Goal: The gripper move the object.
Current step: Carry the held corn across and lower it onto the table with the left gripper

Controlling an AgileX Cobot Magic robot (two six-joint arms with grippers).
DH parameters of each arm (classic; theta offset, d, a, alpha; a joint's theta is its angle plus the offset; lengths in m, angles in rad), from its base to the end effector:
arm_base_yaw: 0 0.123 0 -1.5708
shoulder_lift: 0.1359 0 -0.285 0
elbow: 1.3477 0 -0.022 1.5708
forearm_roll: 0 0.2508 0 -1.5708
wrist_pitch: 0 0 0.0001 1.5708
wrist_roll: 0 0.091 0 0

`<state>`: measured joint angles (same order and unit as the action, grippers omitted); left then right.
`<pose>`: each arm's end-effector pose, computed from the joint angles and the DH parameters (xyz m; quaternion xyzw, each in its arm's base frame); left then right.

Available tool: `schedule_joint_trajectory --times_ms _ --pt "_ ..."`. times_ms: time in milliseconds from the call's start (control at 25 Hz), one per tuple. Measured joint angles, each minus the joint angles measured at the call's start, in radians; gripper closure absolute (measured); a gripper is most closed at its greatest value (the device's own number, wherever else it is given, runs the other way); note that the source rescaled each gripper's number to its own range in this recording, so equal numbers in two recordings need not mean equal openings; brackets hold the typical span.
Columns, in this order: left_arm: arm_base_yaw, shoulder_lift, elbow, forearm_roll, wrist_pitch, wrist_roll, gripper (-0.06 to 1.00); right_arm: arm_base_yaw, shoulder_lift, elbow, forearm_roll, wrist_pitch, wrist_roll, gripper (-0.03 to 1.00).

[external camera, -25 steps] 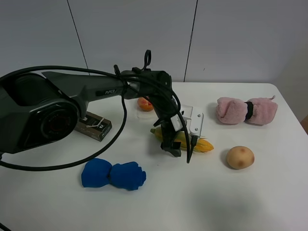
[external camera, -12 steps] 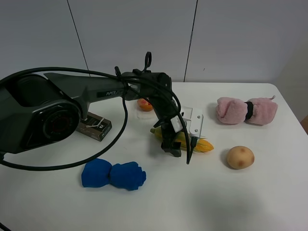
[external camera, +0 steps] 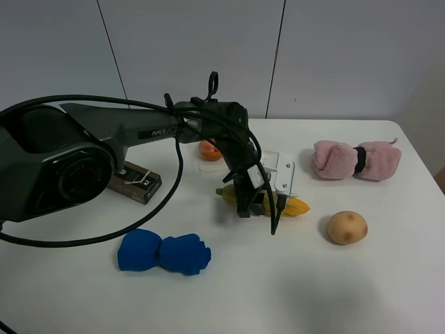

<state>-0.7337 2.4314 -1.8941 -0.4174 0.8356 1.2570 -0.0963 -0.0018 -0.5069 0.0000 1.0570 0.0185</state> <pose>0.3550 -0.3570 0.1064 0.7494 0.6241 -0.1301 0.1787 -0.0057 0.0006 0.2795 0.0488 0.8486 -0.0205 0.5264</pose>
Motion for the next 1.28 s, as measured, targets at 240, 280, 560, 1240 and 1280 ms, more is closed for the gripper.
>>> schedule_joint_trajectory --times_ms 240,280,560,1240,1280 --pt "0.0 -0.114 0.0 0.035 0.055 -0.32 0.94 0.0 0.0 0.0 0.0 0.0 0.0 -0.03" --pt "-0.001 -0.136 0.0 0.061 0.067 -0.428 0.94 0.0 0.0 0.0 0.0 0.0 0.0 -0.03" --pt "-0.002 -0.273 0.0 0.369 0.185 -1.248 0.94 0.0 0.0 0.0 0.0 0.0 0.0 -0.03" --pt "0.266 -0.681 0.177 0.543 0.353 -1.432 0.94 0.0 0.0 0.0 0.0 0.0 0.0 -0.03" --pt "0.286 -0.718 0.226 0.542 0.336 -1.432 0.94 0.0 0.0 0.0 0.0 0.0 0.0 -0.03"
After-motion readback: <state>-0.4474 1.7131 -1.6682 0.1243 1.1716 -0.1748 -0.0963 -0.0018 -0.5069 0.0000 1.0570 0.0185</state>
